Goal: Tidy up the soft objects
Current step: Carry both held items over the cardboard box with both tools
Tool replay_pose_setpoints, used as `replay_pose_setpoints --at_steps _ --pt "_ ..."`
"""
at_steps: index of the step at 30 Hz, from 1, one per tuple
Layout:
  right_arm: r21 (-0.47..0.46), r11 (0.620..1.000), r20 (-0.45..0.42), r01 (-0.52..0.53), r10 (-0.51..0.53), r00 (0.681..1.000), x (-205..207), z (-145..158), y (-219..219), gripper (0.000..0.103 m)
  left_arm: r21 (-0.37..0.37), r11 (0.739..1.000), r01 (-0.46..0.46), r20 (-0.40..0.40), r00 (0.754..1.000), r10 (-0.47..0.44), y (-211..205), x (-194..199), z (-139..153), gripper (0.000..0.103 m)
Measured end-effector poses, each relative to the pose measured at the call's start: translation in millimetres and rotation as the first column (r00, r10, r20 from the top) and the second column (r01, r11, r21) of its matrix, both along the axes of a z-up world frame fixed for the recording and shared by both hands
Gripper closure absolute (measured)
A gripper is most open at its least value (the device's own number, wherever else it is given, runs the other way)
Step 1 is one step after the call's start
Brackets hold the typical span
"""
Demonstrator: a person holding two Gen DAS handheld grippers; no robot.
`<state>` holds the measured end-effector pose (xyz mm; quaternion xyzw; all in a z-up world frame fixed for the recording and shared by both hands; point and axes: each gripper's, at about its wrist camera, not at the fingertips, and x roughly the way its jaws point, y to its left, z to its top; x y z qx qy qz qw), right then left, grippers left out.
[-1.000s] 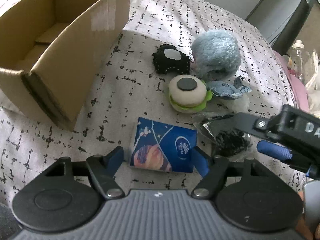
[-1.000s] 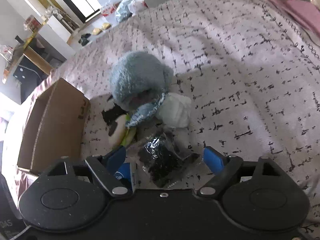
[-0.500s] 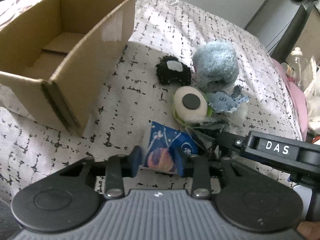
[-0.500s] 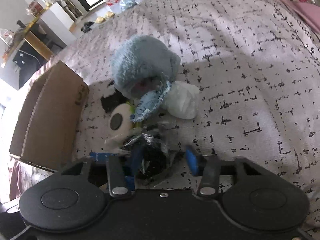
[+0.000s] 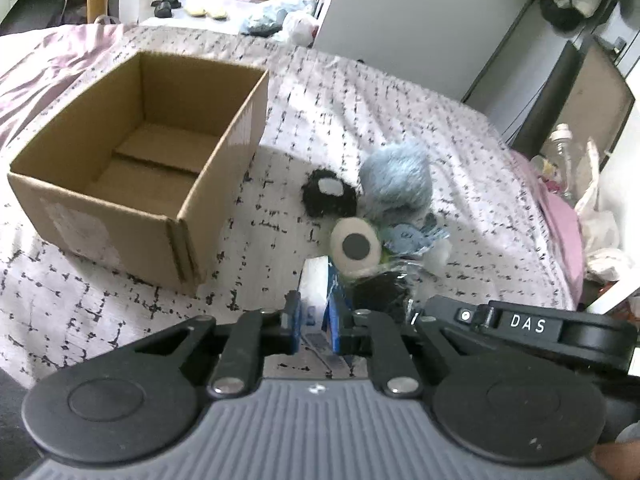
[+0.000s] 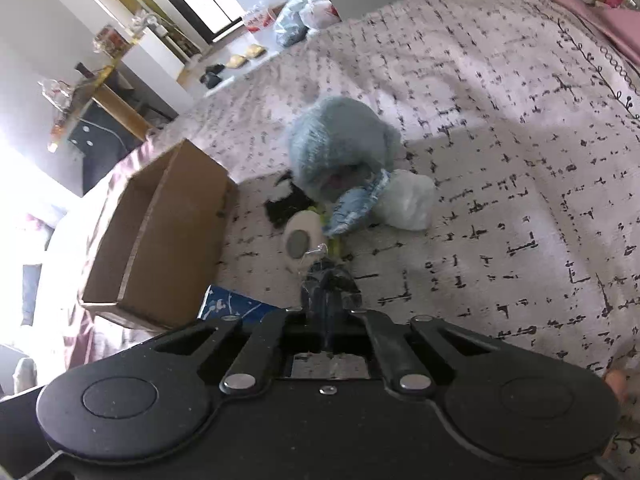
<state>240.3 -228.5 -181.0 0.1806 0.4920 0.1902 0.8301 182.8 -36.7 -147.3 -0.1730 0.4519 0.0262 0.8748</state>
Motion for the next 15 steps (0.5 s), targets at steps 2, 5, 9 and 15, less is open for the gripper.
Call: replay_pose_setpoints --at_steps 2,5,9,15 --pt "-0.005 1.0 0.019 -0.001 0.001 1.0 -4.3 6.3 1.0 0.102 0.008 1.0 0.003 0.02 1.0 -0.003 0.7 -3.0 7.0 0.09" --pt "0.003 1.0 0.028 0.005 -0.005 1.0 -11.5 11.1 0.1 0.103 0.001 1.0 -0.001 0.046 0.999 0.001 3.4 -7.1 16.6 0.091" --pt "0.018 1.0 0.049 0.019 -0.02 0.999 -19.7 19.5 -1.4 0.103 0.004 1.0 -0.006 0.08 0.997 0.006 6.2 -12.0 28.6 0.091" --pt "0.014 1.0 0.103 0.015 -0.016 0.995 -25.4 38.7 4.3 0.103 -0.01 1.0 -0.023 0.115 0.993 0.024 12.4 -19.9 42.9 0.091"
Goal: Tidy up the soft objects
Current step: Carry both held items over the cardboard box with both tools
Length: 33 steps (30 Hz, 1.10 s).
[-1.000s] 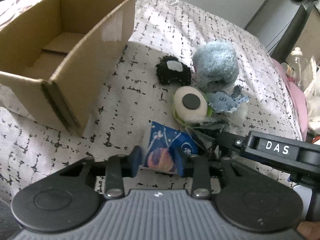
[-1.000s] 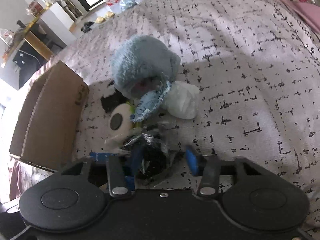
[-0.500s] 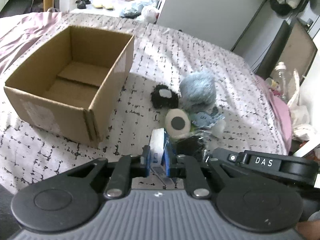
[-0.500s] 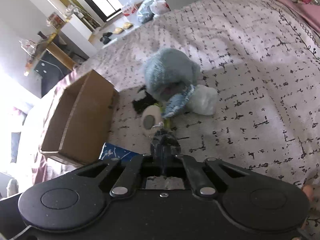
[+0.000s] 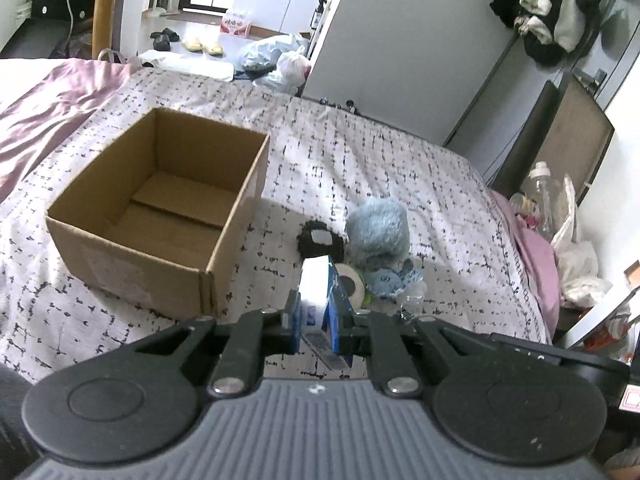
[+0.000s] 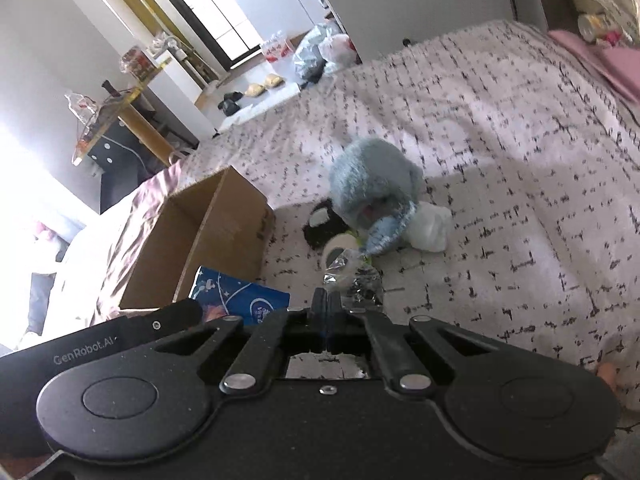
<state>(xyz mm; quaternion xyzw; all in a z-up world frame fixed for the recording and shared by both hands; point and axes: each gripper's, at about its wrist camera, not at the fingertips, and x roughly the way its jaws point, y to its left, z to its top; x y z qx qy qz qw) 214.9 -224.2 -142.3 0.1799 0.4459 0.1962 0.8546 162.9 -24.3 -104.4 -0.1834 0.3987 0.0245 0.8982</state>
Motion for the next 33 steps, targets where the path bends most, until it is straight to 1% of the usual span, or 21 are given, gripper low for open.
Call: replay_pose_setpoints --at_steps 6,15,25,28,33 --pt "0.011 1.0 0.048 -0.013 0.012 0.999 1.1 21.4 9.2 0.103 -0.003 1.0 -0.016 0.033 0.999 0.016 14.1 -4.1 18.1 0.091" --pt "0.022 0.998 0.115 -0.058 0.055 0.992 8.4 50.9 41.7 0.103 0.007 0.999 -0.045 0.081 0.996 0.044 41.0 -3.2 42.4 0.091" --pt "0.023 0.994 0.144 -0.105 0.1 0.984 15.7 68.4 77.9 0.103 0.003 0.995 -0.1 0.107 0.989 0.099 77.1 -1.1 55.0 0.091" --pt "0.025 0.993 0.147 -0.116 0.111 0.983 18.9 73.2 87.3 0.103 0.002 0.993 -0.117 0.104 0.988 0.116 87.5 -0.2 57.8 0.091" --pt "0.028 0.991 0.157 -0.133 0.128 0.979 24.1 82.8 104.4 0.103 0.021 0.991 -0.134 0.105 0.986 0.131 103.6 3.2 65.2 0.091"
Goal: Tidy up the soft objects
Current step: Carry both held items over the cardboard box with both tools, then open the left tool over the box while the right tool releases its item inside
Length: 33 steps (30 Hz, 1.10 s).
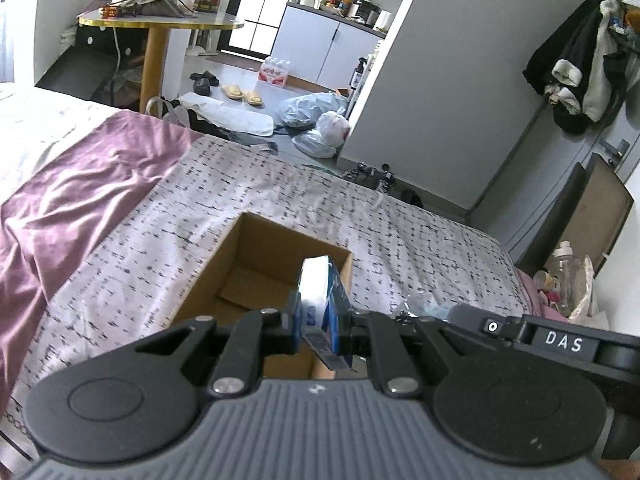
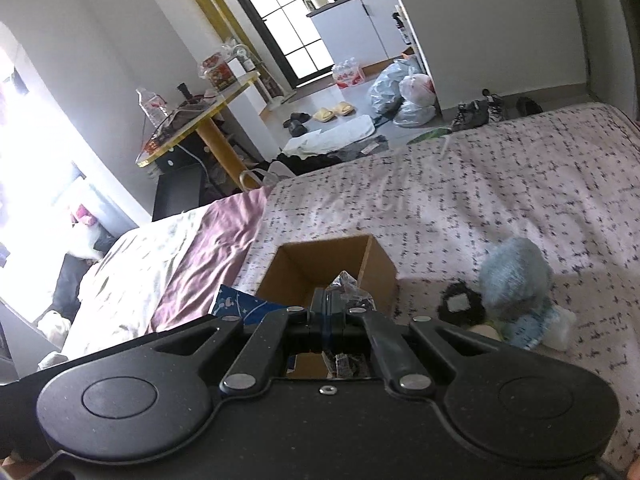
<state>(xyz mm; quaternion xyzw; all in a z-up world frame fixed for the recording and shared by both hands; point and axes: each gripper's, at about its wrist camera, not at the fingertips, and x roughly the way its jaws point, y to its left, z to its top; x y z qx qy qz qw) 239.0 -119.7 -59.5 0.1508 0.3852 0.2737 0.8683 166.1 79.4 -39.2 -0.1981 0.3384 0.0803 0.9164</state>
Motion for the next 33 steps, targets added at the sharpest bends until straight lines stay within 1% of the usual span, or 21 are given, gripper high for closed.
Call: replay_pose_setpoints --at_steps 5,10,12,18,24,29,31,33 --pt "-0.001 1.0 0.004 -0.019 0.019 1.0 6.9 4.5 17.3 0.103 0.004 1.0 -0.021 -0.015 1.0 0.021 17.1 8.6 -3.3 0.091" --pt "-0.011 0.999 -0.01 -0.043 0.042 0.999 15.1 0.4 34.6 0.103 -0.024 0.998 -0.051 -0.06 0.997 0.049 35.3 18.0 -17.8 0.091" --pt "-0.012 0.999 -0.02 -0.052 0.052 0.998 18.0 -2.3 41.2 0.103 -0.022 0.998 -0.057 -0.077 0.995 0.055 40.1 21.2 -24.3 0.091" --pt "-0.025 0.997 -0.04 -0.071 0.07 0.997 25.3 -12.6 57.2 0.103 -0.051 0.997 -0.062 -0.178 0.983 0.052 49.6 35.0 -51.6 0.089" --pt "-0.035 0.996 -0.078 -0.082 0.079 0.994 30.4 -27.5 67.2 0.103 -0.047 0.997 -0.058 -0.204 0.978 0.047 54.8 39.0 -62.6 0.089" --pt "-0.039 0.995 -0.094 -0.089 0.085 0.992 31.2 -34.1 74.6 0.103 -0.059 0.996 -0.07 -0.2 0.978 0.057 65.0 37.8 -55.7 0.087" --pt "-0.043 0.995 -0.096 -0.094 0.089 0.991 31.0 -35.1 77.7 0.103 -0.06 0.996 -0.068 -0.187 0.981 0.056 68.1 36.3 -50.8 0.084" --pt "-0.047 0.994 -0.097 -0.096 0.091 0.991 30.7 -35.6 80.8 0.103 -0.052 0.996 -0.068 -0.174 0.983 0.058 69.8 34.0 -45.8 0.076"
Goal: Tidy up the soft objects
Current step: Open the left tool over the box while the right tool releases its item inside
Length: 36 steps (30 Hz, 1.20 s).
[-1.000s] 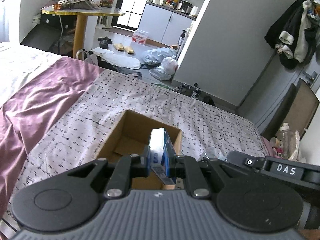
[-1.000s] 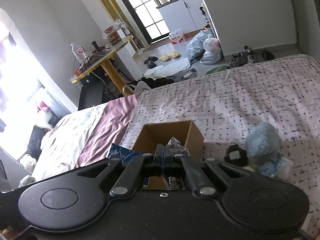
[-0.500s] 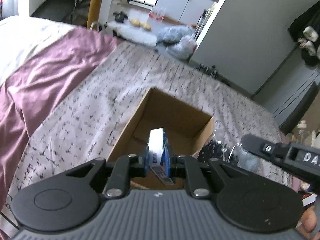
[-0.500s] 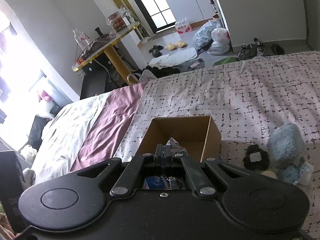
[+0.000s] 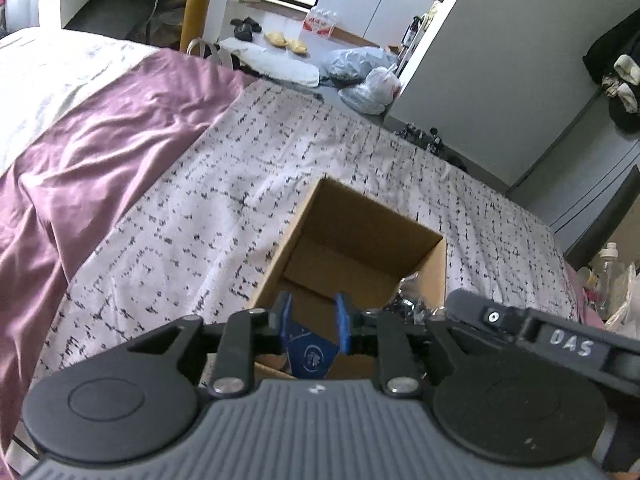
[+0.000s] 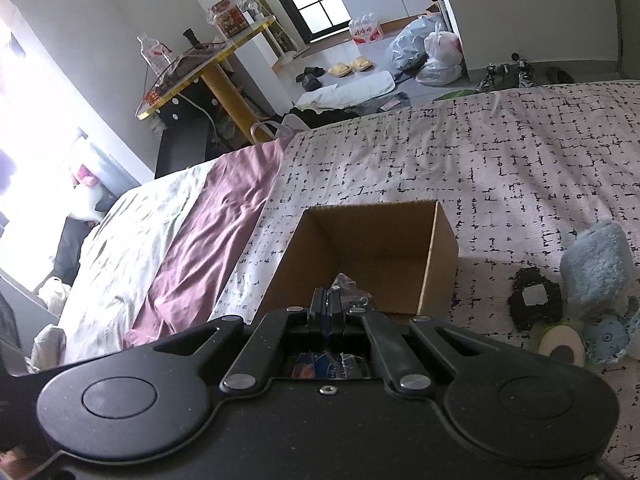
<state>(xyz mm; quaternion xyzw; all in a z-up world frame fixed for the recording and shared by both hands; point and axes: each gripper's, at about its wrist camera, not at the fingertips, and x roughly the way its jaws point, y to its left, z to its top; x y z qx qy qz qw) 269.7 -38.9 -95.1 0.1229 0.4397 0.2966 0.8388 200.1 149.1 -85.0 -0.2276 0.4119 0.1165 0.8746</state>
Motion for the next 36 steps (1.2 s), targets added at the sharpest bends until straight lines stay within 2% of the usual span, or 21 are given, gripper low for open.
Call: replay_pose_setpoints --at_steps 4,6,9,12,14,16,17,18,23,27,30,36 --pt "-0.009 1.0 0.001 0.002 -0.002 1.0 0.1 -1.1 2.9 0.103 0.008 1.0 -0.023 0.005 1.0 0.023 5.8 -4.9 4.0 0.059" --pt "-0.012 1.0 -0.001 0.006 -0.006 1.0 -0.5 -3.1 3.3 0.103 0.002 1.0 -0.029 -0.011 1.0 0.029 8.7 -6.3 3.8 0.043" --pt "-0.03 0.999 -0.023 0.014 -0.015 1.0 0.5 -10.1 5.1 0.102 0.001 0.999 -0.041 -0.024 0.999 0.041 11.5 -9.8 3.4 0.029" --pt "-0.025 0.999 -0.119 0.037 -0.04 0.992 3.3 -21.5 -0.2 0.1 -0.004 0.999 -0.04 -0.03 0.999 0.04 11.7 -14.7 4.9 0.026" --pt "-0.016 0.999 -0.116 0.038 -0.039 0.992 -1.3 -18.9 -4.4 0.096 0.002 0.999 -0.036 -0.023 0.999 0.036 11.1 -17.1 7.6 0.024" --pt "-0.02 0.999 -0.094 0.036 -0.038 0.995 -7.8 -13.5 -9.0 0.077 0.019 0.999 -0.039 -0.019 0.999 0.039 8.6 -19.4 10.7 0.022" --pt "-0.025 0.999 -0.086 0.037 -0.039 0.996 -9.9 -11.9 -11.0 0.073 0.025 0.999 -0.041 -0.019 0.999 0.042 7.1 -20.0 12.1 0.02" --pt "-0.029 0.999 -0.077 0.035 -0.037 0.996 -12.7 -9.7 -13.6 0.07 0.029 0.999 -0.042 -0.018 0.999 0.043 5.5 -20.7 13.5 0.019" --pt "-0.043 0.999 -0.048 0.022 -0.024 0.999 -21.5 -0.1 -25.7 0.07 0.048 0.998 -0.038 -0.015 0.999 0.039 -3.8 -25.8 18.7 0.014" --pt "-0.047 0.998 -0.028 0.036 -0.037 0.999 -28.4 5.2 -42.5 0.054 0.066 0.998 -0.025 -0.013 1.0 0.026 -14.8 -30.1 23.4 0.007" --pt "-0.048 0.997 -0.019 0.052 -0.053 0.998 -31.6 5.9 -56.0 0.047 0.101 0.995 -0.016 -0.005 1.0 0.017 -25.4 -33.0 28.5 0.002" --pt "-0.018 0.997 0.0 0.071 -0.071 0.997 -40.1 9.3 -84.9 0.013 0.117 0.993 -0.01 0.014 1.0 0.009 -46.6 -42.0 35.6 0.0"
